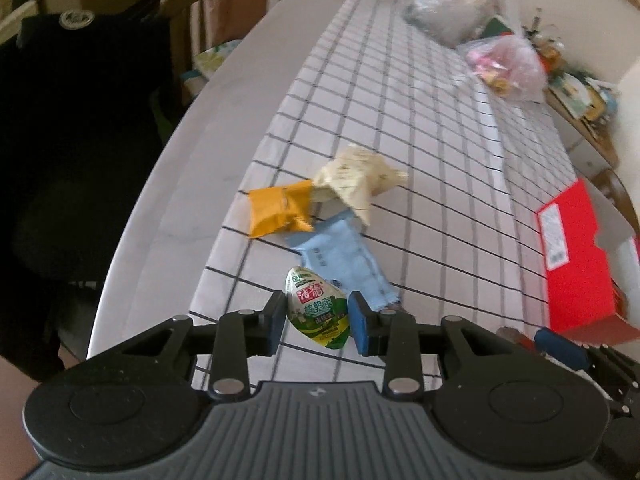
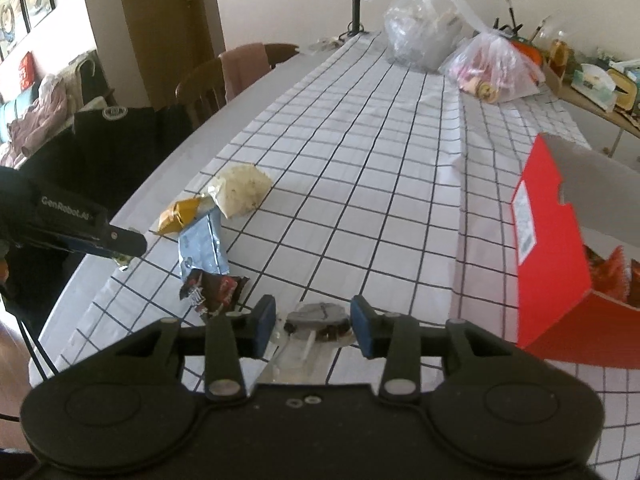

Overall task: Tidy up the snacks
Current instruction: 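Carry both candies over the red box and lower them inside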

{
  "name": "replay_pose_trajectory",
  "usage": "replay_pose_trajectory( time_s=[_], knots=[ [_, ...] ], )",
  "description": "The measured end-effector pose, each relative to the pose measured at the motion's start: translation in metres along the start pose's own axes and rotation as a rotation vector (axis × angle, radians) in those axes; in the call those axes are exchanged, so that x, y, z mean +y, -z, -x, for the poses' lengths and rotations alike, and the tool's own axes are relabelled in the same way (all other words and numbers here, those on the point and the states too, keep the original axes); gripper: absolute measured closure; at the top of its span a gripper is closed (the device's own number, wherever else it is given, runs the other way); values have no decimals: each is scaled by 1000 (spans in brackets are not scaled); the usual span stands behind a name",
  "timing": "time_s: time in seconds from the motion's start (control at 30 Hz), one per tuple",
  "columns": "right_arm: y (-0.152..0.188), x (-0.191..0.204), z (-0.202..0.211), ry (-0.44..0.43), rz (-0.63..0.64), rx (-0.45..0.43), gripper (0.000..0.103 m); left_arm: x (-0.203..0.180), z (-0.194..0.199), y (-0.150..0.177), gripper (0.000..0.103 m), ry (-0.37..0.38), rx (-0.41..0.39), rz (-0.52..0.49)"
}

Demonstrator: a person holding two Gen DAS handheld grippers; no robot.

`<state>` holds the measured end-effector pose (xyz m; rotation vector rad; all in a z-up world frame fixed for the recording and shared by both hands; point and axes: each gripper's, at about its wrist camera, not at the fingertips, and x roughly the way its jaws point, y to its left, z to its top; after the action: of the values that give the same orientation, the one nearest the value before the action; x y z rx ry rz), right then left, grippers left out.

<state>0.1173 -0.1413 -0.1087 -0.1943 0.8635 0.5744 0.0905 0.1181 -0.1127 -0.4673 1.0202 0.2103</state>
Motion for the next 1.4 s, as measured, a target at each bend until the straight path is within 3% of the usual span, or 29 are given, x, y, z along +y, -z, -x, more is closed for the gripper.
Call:
replay_pose_trajectory(
  time_s=[0.33,0.8,1.4],
  knots=[
    [-6,-19,60,42,-58,-75,63,-54,33,4,70,106,-30,-181],
    [-13,-101,102,135,-163,-147,63,-173,41,3,70,209,-53,-411],
    [-18,-248,103,160,-189,-142,63,-327,1,2,70,190,-42,-512]
  ],
)
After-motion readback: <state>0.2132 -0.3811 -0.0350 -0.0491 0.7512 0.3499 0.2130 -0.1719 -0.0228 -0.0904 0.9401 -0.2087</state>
